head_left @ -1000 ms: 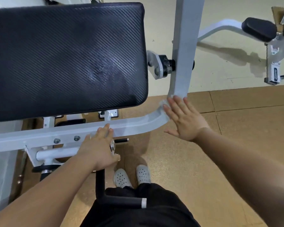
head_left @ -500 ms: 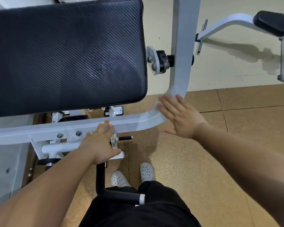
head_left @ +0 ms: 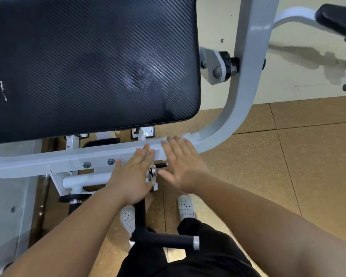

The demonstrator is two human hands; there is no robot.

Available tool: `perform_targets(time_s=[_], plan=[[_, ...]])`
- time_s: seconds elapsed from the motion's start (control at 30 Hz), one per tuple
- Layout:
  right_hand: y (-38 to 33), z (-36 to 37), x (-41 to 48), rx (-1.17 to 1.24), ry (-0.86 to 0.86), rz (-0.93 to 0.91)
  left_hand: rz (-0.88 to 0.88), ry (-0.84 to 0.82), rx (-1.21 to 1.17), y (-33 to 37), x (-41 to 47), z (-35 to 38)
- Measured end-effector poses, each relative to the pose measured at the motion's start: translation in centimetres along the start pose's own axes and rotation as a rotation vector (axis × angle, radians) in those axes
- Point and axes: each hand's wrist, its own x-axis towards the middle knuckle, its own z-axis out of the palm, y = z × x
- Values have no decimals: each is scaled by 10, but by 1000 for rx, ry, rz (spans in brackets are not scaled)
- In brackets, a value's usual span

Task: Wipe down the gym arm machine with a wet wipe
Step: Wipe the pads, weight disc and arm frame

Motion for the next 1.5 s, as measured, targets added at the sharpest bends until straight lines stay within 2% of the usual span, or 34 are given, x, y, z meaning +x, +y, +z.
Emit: perform_targets(time_s=[0.07, 0.17, 0.23, 0.33, 0.47, 0.6, 0.67, 0.73, 0.83, 0.97, 1.03, 1.13, 1.23, 1.3, 1.4, 1.5], plan=[[31, -6, -10, -113, -2, -44, 59, 50, -51, -12, -5, -4], [63, -15, -25, -256, 14, 64, 22, 161, 18, -32, -17, -5], [46, -21, -22, -215, -28, 169, -36, 186, 73, -47, -24, -6], [-18, -15, -2, -36, -24, 280, -66, 112, 135, -68, -30, -7], [-83, -14, 33, 88, -38, 153, -32, 40, 161, -80, -30, -13], [-56, -15, 25, 28, -36, 25, -48, 3, 190, -75, -25, -17], [-18, -9, 3, -55, 15, 149, -45, -17, 229, -74, -24, -16], [8, -1, -19, -106, 63, 360, -39, -36, 252, -74, -23, -19], [-17, 11, -12, 68, 124, 547, -46, -52, 223, -74, -23, -27], [-100, 24, 22, 361, 123, 489, -70, -86, 199, -71, -20, -34], [-124, 28, 29, 498, 130, 521, -78, -106, 174, -71, -18, -36], [-114, 23, 36, 684, 266, 707, -73, -127, 160, -73, -16, -39], [-65, 10, 40, 819, 443, 943, -56, -126, 164, -75, -16, -42], [-43, 5, 42, 866, 497, 1012, -47, -116, 163, -75, -15, -43], [-59, 5, 44, 889, 450, 971, -53, -106, 155, -74, -14, -42], [-102, 17, 35, 854, 307, 773, -55, -111, 163, -74, -12, -41]])
